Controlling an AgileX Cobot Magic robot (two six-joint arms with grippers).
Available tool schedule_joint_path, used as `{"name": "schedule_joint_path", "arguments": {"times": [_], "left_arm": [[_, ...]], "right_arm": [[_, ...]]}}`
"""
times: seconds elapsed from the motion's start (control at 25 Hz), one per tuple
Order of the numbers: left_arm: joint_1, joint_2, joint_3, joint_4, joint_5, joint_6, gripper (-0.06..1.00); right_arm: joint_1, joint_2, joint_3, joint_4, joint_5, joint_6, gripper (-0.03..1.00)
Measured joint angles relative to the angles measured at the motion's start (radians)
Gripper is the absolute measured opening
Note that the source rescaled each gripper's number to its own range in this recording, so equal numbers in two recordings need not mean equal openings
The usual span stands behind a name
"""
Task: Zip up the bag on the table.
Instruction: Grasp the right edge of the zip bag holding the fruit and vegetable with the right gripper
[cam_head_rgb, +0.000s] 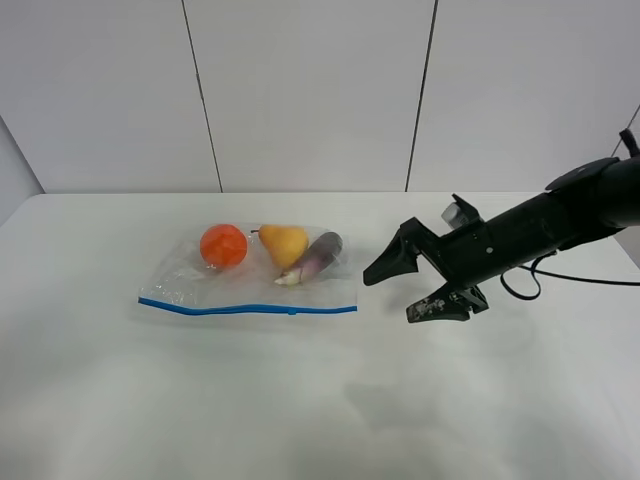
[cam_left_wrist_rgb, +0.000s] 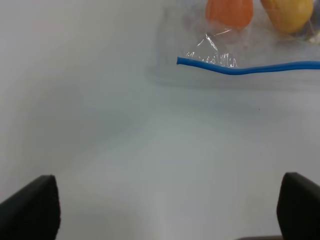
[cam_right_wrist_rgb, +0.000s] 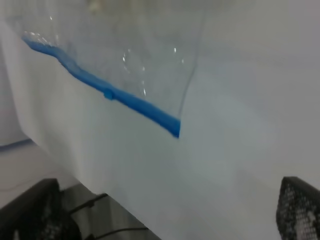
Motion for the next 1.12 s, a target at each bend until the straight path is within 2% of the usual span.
{"name": "schedule_joint_path", "arguments": {"times": [0.32,0.6,0.8,0.96,1.12], "left_arm": [[0.000,0.000,0.000,0.000,0.000,0.000,1.00],[0.000,0.000,0.000,-0.001,-0.001,0.000,1.00],[0.000,0.000,0.000,-0.001,-0.001,0.000,1.00],[0.000,0.000,0.000,-0.001,-0.001,0.000,1.00],[0.000,0.000,0.000,-0.001,-0.001,0.000,1.00]], "right_arm": [[0.020,0.170,0.001,0.171,0.060,-0.165,0.94],[0.020,0.176,0.001,0.278,0.069,-0.225,0.92],[0.020,0.176,0.001,0.338,0.072,-0.244,0.85],[0.020,0.177,0.001,0.349,0.053,-0.248,0.74],[0.020,0.189,0.001,0.356,0.056,-0.249,0.71]]}}
